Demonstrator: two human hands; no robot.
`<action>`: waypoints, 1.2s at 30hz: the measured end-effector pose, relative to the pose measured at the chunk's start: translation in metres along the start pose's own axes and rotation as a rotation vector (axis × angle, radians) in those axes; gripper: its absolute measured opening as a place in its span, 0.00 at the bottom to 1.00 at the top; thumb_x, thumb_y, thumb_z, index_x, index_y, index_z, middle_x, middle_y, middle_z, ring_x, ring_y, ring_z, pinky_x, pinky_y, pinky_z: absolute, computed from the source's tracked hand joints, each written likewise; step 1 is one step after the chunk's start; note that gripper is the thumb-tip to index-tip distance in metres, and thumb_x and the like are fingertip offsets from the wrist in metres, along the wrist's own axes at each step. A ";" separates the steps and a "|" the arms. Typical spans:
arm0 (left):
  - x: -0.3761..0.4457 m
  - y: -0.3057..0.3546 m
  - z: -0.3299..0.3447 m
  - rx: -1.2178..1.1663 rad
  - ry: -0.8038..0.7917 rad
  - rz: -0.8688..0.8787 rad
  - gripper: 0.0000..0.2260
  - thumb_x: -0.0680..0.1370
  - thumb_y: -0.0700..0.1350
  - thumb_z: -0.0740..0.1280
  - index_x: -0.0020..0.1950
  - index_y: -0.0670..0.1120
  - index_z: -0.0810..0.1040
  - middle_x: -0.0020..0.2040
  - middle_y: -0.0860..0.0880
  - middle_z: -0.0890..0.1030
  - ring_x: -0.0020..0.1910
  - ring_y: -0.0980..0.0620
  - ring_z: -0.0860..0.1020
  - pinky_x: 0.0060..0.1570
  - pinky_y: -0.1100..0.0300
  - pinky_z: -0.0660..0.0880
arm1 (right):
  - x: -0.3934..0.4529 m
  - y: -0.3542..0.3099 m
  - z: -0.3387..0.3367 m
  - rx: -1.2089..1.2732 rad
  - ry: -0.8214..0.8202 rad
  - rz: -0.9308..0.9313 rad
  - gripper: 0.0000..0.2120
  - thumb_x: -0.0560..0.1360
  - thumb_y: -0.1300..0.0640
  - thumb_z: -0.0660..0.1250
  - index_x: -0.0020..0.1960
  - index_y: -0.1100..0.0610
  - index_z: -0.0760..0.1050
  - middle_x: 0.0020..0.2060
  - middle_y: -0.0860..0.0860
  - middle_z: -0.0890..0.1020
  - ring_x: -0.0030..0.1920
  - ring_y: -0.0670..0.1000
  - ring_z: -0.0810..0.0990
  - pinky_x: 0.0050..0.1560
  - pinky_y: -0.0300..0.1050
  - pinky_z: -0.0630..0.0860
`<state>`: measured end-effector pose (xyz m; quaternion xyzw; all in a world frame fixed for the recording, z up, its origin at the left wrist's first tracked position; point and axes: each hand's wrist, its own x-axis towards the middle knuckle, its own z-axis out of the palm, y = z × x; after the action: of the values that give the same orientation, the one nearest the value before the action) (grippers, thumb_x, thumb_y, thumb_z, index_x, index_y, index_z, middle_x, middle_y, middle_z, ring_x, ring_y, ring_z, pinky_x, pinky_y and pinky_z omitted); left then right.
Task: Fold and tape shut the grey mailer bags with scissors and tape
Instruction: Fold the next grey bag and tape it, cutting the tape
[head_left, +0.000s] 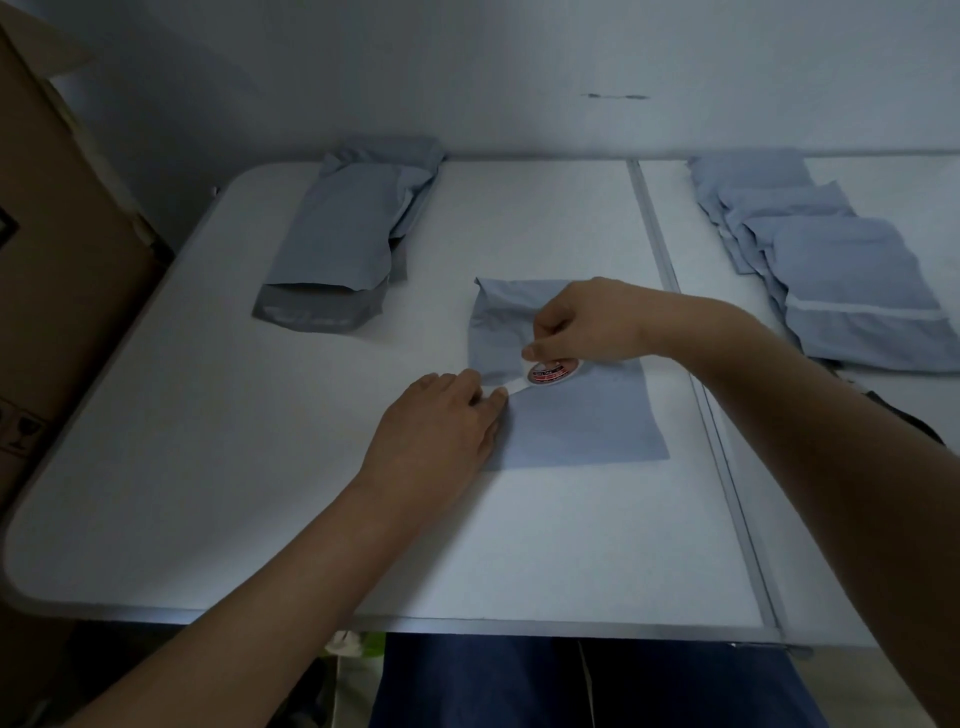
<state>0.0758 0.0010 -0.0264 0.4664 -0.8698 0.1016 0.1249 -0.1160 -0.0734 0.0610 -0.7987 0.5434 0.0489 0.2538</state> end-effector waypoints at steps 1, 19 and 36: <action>0.000 0.000 0.001 0.004 0.005 -0.002 0.12 0.77 0.47 0.66 0.57 0.46 0.82 0.40 0.48 0.78 0.34 0.48 0.76 0.37 0.57 0.71 | 0.000 0.001 0.001 -0.007 -0.001 0.000 0.16 0.76 0.43 0.65 0.32 0.48 0.72 0.33 0.45 0.75 0.36 0.44 0.71 0.37 0.40 0.66; 0.001 0.001 0.001 0.002 -0.003 -0.026 0.12 0.73 0.46 0.72 0.56 0.47 0.83 0.39 0.49 0.78 0.33 0.48 0.76 0.45 0.54 0.76 | -0.005 0.013 0.004 -0.061 -0.027 0.021 0.16 0.77 0.45 0.65 0.32 0.48 0.70 0.33 0.46 0.74 0.35 0.43 0.71 0.35 0.38 0.65; 0.002 -0.004 0.002 -0.037 -0.060 0.009 0.13 0.74 0.42 0.69 0.59 0.45 0.81 0.44 0.46 0.78 0.39 0.46 0.76 0.54 0.49 0.74 | -0.003 0.012 0.004 -0.125 -0.035 0.074 0.16 0.76 0.46 0.66 0.31 0.48 0.71 0.32 0.47 0.75 0.33 0.45 0.71 0.33 0.39 0.64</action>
<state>0.0783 -0.0033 -0.0271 0.4627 -0.8771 0.0721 0.1070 -0.1269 -0.0718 0.0545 -0.7914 0.5639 0.1058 0.2108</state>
